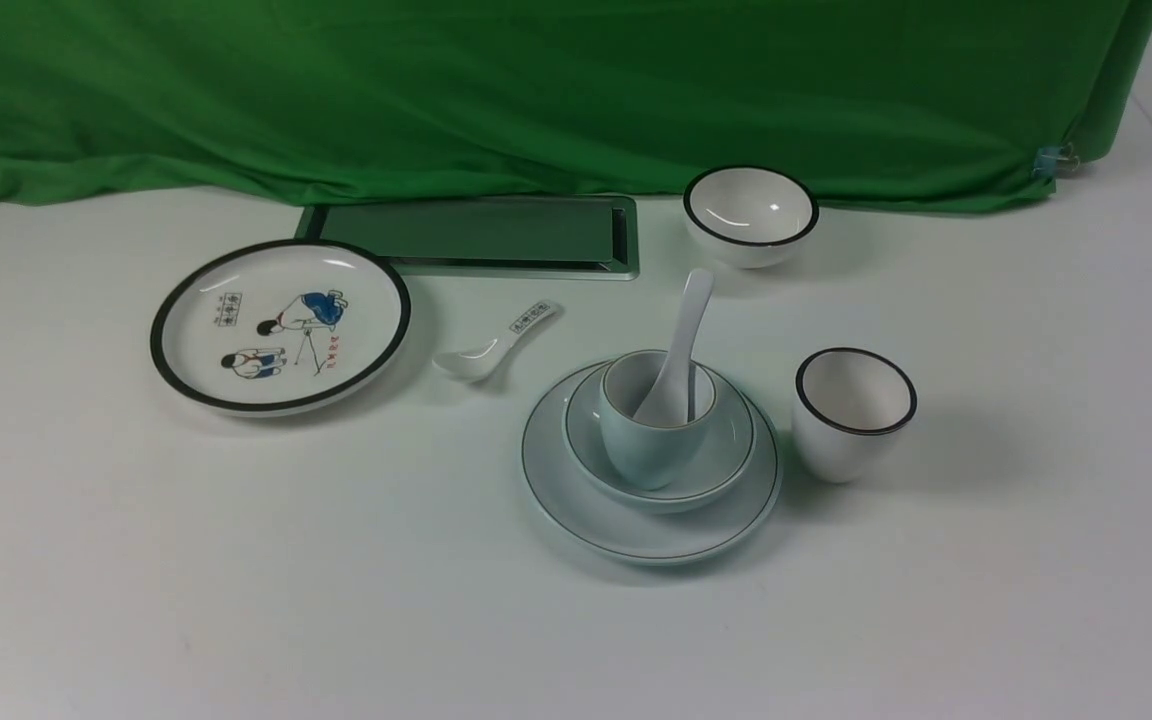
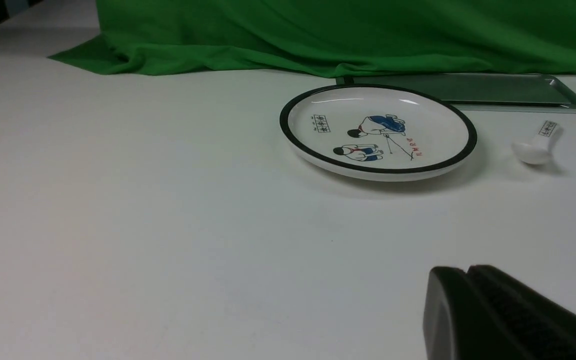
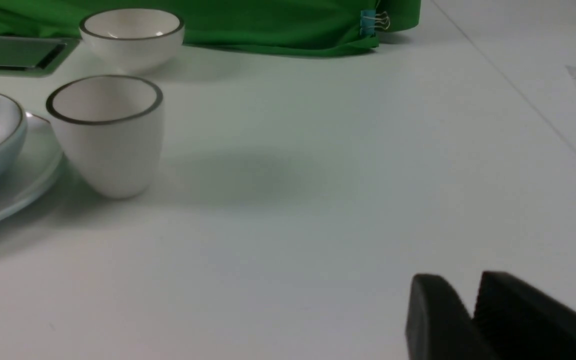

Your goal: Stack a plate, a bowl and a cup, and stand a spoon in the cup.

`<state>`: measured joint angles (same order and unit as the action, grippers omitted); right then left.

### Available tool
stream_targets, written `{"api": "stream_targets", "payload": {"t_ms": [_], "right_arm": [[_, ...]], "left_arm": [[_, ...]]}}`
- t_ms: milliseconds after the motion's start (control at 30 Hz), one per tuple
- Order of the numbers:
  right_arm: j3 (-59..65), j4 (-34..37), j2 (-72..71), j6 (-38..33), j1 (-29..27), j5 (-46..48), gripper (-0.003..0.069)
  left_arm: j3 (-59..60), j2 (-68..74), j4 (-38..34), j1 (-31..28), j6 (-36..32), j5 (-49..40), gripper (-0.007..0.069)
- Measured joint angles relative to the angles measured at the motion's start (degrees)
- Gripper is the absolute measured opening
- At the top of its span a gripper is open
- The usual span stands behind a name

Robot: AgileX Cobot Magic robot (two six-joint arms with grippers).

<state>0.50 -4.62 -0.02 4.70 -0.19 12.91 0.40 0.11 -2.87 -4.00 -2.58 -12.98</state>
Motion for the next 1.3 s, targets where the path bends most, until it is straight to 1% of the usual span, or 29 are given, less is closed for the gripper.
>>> {"api": "stream_targets", "payload": {"t_ms": [600,1300], "right_arm": [[0.00,0.00,0.00,-0.06,0.00,0.06,0.0197],[0.00,0.00,0.00,0.02,0.00,0.06,0.0201]], "left_arm": [[0.00,0.00,0.06,0.00,0.16,0.00,-0.0029],[0.00,0.00,0.06,0.00,0.16,0.05,-0.0029]]}}
